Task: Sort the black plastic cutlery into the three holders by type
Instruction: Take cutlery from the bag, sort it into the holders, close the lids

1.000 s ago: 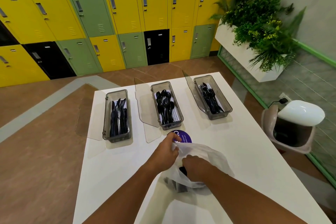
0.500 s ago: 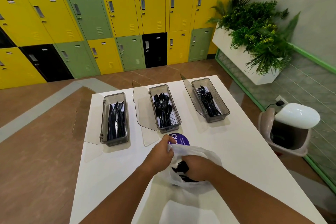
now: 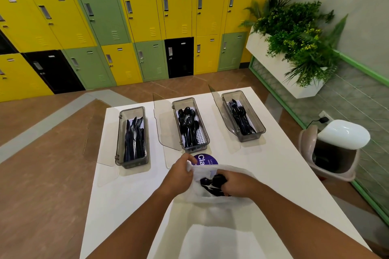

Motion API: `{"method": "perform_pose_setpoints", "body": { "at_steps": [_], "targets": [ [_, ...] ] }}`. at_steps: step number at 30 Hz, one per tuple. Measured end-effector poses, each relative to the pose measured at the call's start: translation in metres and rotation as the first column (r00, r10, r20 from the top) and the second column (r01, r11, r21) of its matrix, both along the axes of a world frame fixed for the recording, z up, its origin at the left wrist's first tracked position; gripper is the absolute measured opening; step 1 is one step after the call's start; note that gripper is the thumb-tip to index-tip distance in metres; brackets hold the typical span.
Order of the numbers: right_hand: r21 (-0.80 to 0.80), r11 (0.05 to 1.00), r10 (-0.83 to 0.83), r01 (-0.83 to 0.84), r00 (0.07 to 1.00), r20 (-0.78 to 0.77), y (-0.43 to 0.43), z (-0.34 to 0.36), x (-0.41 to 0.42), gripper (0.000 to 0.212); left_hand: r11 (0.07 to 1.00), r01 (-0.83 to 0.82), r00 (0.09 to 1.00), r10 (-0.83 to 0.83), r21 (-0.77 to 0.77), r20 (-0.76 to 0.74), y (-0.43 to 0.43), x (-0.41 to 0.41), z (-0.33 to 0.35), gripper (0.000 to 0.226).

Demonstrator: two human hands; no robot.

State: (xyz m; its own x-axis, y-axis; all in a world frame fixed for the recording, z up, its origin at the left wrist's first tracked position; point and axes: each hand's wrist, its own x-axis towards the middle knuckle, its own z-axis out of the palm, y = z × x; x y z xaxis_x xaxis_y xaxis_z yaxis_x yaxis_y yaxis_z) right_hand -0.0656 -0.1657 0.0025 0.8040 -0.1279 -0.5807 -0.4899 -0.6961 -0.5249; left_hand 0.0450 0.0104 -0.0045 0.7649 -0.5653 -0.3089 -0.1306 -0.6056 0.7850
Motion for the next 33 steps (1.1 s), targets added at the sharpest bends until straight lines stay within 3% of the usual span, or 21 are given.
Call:
{"method": "perform_pose_setpoints", "body": {
  "at_steps": [4,7,9,12,16,21,26,30,33],
  "targets": [
    [-0.105,0.994,-0.032,0.030,0.999,-0.019,-0.005,0.000,-0.001,0.048,0.999,0.020,0.998,-0.022,-0.039,-0.061,-0.002,0.000,0.004,0.020],
    [-0.068,0.994,-0.090,0.090,0.996,0.009,-0.004,0.002,-0.002,0.058,0.998,0.065,0.994,-0.066,-0.021,-0.089,-0.003,-0.004,0.008,0.022],
    [0.001,0.994,-0.112,0.112,0.994,-0.010,-0.004,0.002,-0.002,0.053,0.997,0.064,0.997,-0.062,0.035,-0.055,-0.003,-0.004,0.006,0.030],
    [0.025,0.992,-0.122,0.122,0.992,-0.022,-0.004,0.003,-0.001,0.048,0.993,0.060,0.998,-0.062,0.104,0.013,-0.005,-0.004,0.001,0.015],
    [0.043,0.991,-0.130,0.128,0.991,0.033,0.003,0.004,0.004,0.036,0.994,0.007,0.997,-0.014,0.107,0.071,-0.013,-0.011,-0.002,0.035],
    [0.052,0.988,-0.144,0.144,0.989,0.012,0.014,-0.003,0.007,0.032,0.990,0.072,0.995,-0.081,0.124,0.066,-0.019,-0.014,-0.002,0.039],
    [0.096,0.986,-0.131,0.134,0.991,-0.041,0.013,-0.007,0.002,0.023,0.993,0.006,0.995,-0.018,0.122,0.099,-0.014,-0.009,0.000,0.032],
    [0.104,0.992,-0.071,0.075,0.997,-0.038,0.000,0.000,-0.005,0.032,0.986,-0.050,0.995,0.034,0.156,0.098,-0.005,-0.003,-0.011,0.019],
    [0.223,0.963,-0.155,0.149,0.988,0.010,-0.005,0.009,-0.006,0.029,0.985,-0.030,0.998,0.019,0.172,0.066,-0.003,-0.005,-0.014,0.016]
  ]
}}
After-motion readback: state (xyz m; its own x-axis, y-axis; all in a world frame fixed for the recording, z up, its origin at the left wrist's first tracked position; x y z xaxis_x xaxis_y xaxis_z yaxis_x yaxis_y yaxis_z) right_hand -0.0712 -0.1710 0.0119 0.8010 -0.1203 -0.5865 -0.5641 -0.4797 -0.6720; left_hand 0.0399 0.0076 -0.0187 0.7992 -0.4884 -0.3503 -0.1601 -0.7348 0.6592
